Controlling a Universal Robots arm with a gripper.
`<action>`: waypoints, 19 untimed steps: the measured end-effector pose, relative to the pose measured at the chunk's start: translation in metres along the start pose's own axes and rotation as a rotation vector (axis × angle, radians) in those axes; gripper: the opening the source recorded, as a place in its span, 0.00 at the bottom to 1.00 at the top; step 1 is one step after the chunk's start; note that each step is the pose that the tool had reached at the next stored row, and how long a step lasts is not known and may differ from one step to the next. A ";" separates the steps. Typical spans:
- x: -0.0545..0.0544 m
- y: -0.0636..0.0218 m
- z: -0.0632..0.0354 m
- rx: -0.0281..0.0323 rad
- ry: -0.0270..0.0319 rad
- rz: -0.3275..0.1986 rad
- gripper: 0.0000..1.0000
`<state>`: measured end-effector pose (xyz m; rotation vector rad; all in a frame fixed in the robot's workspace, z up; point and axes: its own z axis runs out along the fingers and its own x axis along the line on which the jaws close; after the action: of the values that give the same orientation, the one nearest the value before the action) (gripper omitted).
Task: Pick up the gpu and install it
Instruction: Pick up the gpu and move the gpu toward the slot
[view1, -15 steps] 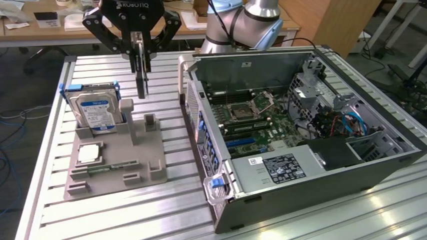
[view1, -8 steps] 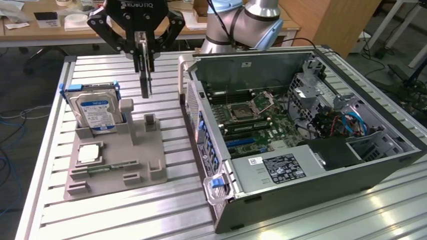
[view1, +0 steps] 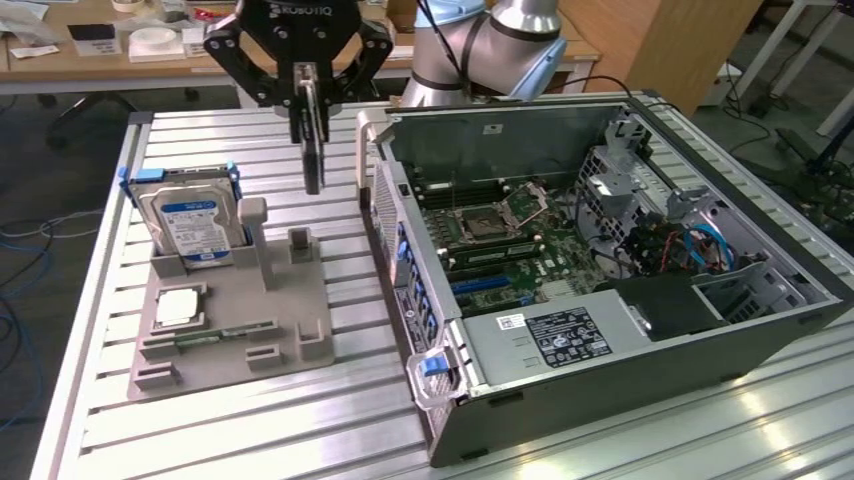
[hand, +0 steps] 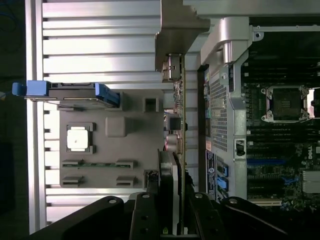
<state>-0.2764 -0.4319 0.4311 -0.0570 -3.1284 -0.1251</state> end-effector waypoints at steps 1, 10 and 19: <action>-0.002 0.0001 -0.0001 0.0003 0.0001 0.000 0.28; -0.012 0.0004 -0.0001 0.0002 0.0001 0.000 0.28; -0.014 0.0002 0.0013 0.0000 -0.0034 -0.001 0.28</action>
<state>-0.2628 -0.4321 0.4297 -0.0565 -3.1318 -0.1250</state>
